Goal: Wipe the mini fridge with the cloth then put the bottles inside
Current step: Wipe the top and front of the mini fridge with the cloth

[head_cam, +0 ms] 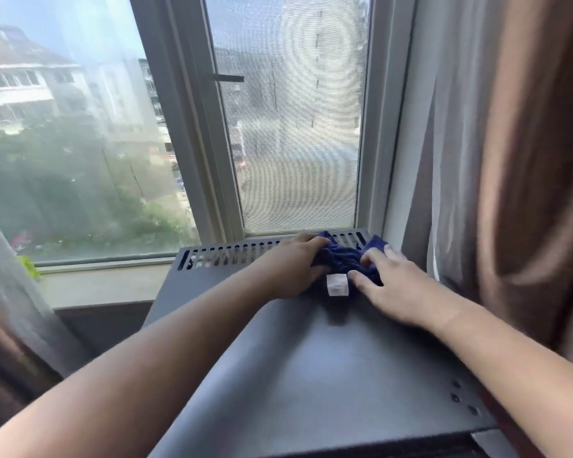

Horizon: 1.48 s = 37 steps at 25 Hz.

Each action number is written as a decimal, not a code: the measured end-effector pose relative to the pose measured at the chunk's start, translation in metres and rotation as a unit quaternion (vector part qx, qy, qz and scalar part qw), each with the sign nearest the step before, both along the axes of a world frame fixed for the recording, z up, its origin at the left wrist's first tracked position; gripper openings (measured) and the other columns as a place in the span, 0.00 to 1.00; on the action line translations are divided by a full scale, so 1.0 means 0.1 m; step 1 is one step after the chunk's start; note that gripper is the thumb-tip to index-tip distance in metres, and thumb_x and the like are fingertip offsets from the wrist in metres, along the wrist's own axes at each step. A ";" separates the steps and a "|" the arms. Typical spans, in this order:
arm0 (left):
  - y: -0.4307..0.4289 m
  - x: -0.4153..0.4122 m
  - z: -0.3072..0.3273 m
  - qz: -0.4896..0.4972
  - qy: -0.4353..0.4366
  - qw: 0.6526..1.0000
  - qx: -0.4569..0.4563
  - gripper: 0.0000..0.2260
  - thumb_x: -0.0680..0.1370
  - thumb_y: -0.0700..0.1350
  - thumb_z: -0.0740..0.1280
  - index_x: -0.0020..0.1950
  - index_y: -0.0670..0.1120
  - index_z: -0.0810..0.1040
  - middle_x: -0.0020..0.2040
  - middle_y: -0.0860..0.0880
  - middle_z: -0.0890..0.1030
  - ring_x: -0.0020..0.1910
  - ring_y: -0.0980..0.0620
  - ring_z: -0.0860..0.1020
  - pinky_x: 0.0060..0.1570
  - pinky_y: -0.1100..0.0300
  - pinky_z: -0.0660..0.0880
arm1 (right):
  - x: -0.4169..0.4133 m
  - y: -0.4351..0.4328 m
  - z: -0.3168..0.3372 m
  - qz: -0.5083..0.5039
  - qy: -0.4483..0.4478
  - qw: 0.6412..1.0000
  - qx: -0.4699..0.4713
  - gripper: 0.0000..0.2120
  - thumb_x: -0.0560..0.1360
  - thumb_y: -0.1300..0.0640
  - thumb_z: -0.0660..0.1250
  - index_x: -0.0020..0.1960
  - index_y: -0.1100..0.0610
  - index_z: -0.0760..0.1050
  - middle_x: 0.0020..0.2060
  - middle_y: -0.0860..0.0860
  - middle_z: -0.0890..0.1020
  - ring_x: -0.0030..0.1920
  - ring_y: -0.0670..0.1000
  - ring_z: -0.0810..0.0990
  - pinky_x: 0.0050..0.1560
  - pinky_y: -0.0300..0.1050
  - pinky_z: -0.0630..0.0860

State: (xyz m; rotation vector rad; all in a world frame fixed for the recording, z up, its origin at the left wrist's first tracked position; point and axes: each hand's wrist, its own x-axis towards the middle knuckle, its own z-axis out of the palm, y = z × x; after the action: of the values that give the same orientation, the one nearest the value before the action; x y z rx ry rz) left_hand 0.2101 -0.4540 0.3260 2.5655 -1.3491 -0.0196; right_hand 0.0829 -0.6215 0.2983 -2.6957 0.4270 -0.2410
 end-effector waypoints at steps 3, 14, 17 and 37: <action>-0.31 0.02 0.00 -0.020 -0.009 1.000 0.015 0.26 0.82 0.53 0.64 0.79 0.48 0.65 0.77 0.44 0.68 0.73 0.40 0.69 0.73 0.49 0.63 | 0.00 -0.16 -0.01 -0.045 -0.001 0.998 0.035 0.11 0.80 0.41 0.61 0.54 0.48 0.66 0.60 0.57 0.78 0.60 0.57 0.76 0.48 0.44 0.64; -0.56 0.47 -0.11 0.086 -0.012 0.996 -0.021 0.23 0.83 0.53 0.63 0.76 0.48 0.67 0.72 0.41 0.71 0.67 0.35 0.72 0.69 0.45 0.68 | 0.84 -0.34 0.03 -0.054 -0.036 0.994 0.082 0.21 0.81 0.55 0.64 0.73 0.55 0.66 0.68 0.57 0.77 0.67 0.60 0.75 0.61 0.45 0.69; -0.55 0.58 -0.09 0.104 -0.017 0.994 -0.011 0.22 0.83 0.54 0.62 0.75 0.48 0.68 0.69 0.40 0.72 0.65 0.35 0.72 0.65 0.44 0.71 | 1.02 -0.35 0.03 -0.010 0.017 1.000 0.013 0.25 0.81 0.59 0.59 0.78 0.54 0.61 0.71 0.59 0.72 0.72 0.60 0.70 0.68 0.48 0.66; 1.06 0.71 0.11 0.095 0.008 0.995 -0.016 0.18 0.82 0.52 0.64 0.70 0.47 0.75 0.63 0.41 0.75 0.62 0.40 0.76 0.65 0.47 0.72 | 1.12 1.08 0.24 0.104 0.056 0.993 -0.007 0.25 0.81 0.59 0.59 0.78 0.52 0.62 0.74 0.59 0.72 0.73 0.59 0.71 0.68 0.46 0.65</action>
State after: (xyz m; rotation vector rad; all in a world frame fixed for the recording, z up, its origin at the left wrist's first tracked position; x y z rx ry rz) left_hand 0.2808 -0.3476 0.3365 2.6484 -1.0861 0.0167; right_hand 0.1952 -0.5137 0.3223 -2.7492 0.1742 -0.0344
